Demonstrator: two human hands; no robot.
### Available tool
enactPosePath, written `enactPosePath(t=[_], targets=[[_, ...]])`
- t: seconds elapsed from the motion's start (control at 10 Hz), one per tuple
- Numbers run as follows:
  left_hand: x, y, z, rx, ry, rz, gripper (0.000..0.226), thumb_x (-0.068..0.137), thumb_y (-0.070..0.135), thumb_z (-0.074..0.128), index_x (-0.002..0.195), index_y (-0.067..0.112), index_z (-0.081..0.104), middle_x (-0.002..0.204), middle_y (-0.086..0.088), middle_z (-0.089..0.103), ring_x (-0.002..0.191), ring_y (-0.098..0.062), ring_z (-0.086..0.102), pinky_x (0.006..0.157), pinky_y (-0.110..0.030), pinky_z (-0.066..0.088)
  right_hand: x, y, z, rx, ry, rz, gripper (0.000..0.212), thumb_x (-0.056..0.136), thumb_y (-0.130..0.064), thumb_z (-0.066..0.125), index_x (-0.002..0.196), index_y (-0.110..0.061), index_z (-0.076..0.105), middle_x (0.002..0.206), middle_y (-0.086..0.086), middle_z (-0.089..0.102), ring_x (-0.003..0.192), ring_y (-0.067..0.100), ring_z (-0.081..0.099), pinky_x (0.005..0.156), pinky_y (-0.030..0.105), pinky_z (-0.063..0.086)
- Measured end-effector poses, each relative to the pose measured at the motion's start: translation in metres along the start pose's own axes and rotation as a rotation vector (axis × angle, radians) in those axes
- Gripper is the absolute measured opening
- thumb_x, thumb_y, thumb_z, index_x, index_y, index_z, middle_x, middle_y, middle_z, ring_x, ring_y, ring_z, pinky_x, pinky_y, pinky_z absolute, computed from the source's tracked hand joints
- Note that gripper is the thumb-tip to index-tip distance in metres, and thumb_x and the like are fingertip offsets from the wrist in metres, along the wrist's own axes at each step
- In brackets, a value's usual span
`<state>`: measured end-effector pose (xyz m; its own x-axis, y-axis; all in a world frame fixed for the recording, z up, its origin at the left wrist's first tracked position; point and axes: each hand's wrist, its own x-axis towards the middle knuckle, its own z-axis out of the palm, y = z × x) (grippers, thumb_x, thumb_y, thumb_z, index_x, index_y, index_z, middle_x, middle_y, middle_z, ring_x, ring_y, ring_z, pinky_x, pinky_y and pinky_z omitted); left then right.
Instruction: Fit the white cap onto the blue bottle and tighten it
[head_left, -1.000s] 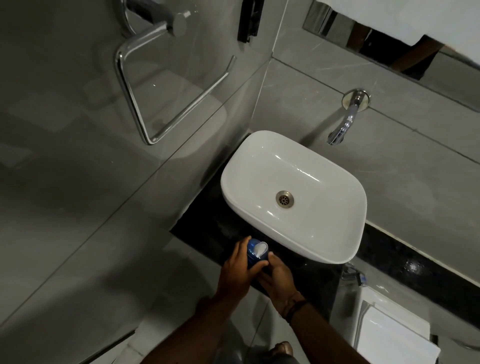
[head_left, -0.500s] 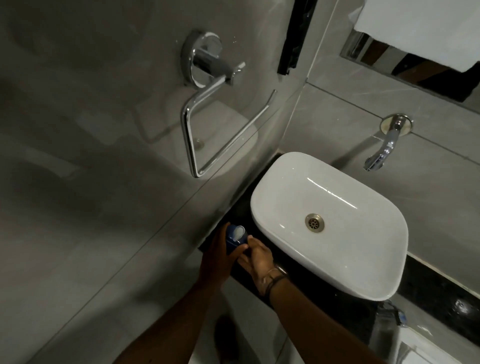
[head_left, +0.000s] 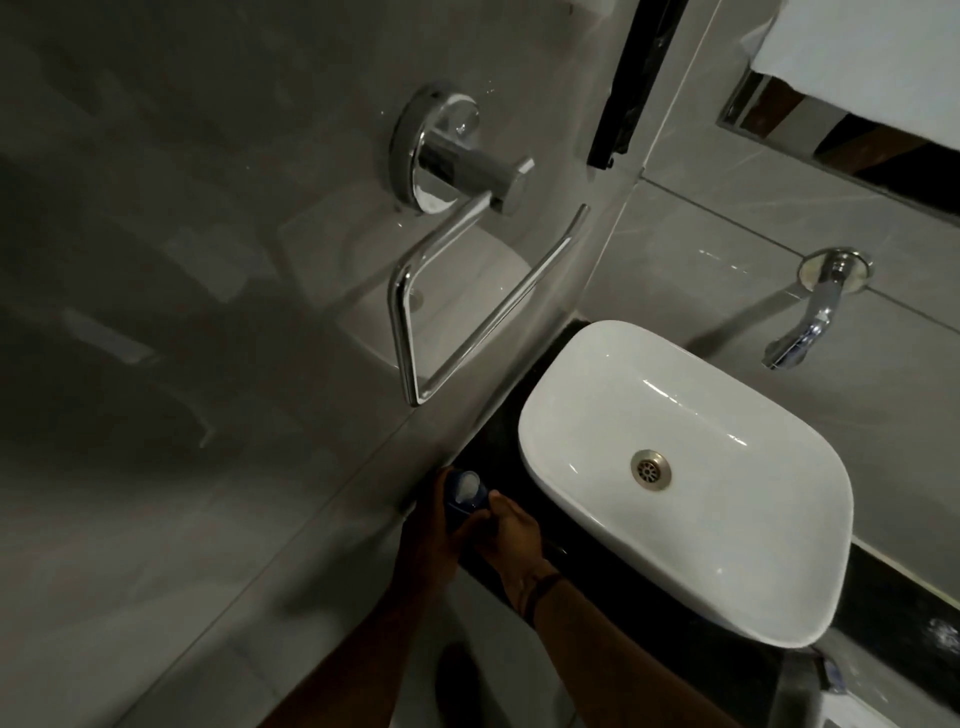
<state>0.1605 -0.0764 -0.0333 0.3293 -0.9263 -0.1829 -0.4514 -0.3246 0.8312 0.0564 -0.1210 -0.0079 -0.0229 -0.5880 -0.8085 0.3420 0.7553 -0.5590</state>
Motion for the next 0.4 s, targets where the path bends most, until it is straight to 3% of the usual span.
enactPosePath(t=[0.1,0.2,0.3,0.4], targets=[[-0.001,0.003,-0.004,-0.012,-0.015,0.004,0.090,0.074,0.082,0.056,0.148,0.032,0.038,0.137,0.019,0.047,0.121,0.008,0.042,0.098,-0.016,0.036,-0.003,-0.002,0.002,0.005,-0.013,0.005,0.018,0.109,-0.008,0.050,0.110,0.004,0.063,0.075,0.020,0.054,0.066,0.030,0.053,0.070,0.040,0.047],[-0.004,0.006,-0.006,-0.003,-0.038,0.002,0.092,0.074,0.081,0.058,0.150,0.034,0.035,0.147,0.009,0.050,0.127,0.000,0.044,0.102,-0.023,0.037,-0.004,0.000,-0.001,0.020,-0.030,0.004,0.020,0.109,-0.011,0.050,0.118,0.004,0.059,0.078,0.021,0.055,0.066,0.030,0.052,0.070,0.040,0.046],[-0.005,0.014,-0.015,-0.015,-0.032,-0.030,0.102,0.071,0.081,0.061,0.154,0.031,0.029,0.157,-0.002,0.044,0.141,-0.019,0.044,0.113,-0.037,0.040,-0.018,-0.009,0.003,-0.002,-0.052,-0.019,0.026,0.109,-0.017,0.050,0.123,0.002,0.060,0.084,0.021,0.059,0.071,0.032,0.055,0.074,0.044,0.050],[-0.025,0.030,-0.015,0.030,0.113,0.022,0.101,0.073,0.084,0.058,0.155,0.036,0.025,0.157,0.002,0.045,0.140,-0.019,0.046,0.110,-0.038,0.043,-0.037,-0.017,-0.017,-0.138,-0.018,-0.122,0.037,0.107,-0.026,0.055,0.128,0.002,0.066,0.113,0.024,0.069,0.107,0.041,0.066,0.107,0.060,0.052]])
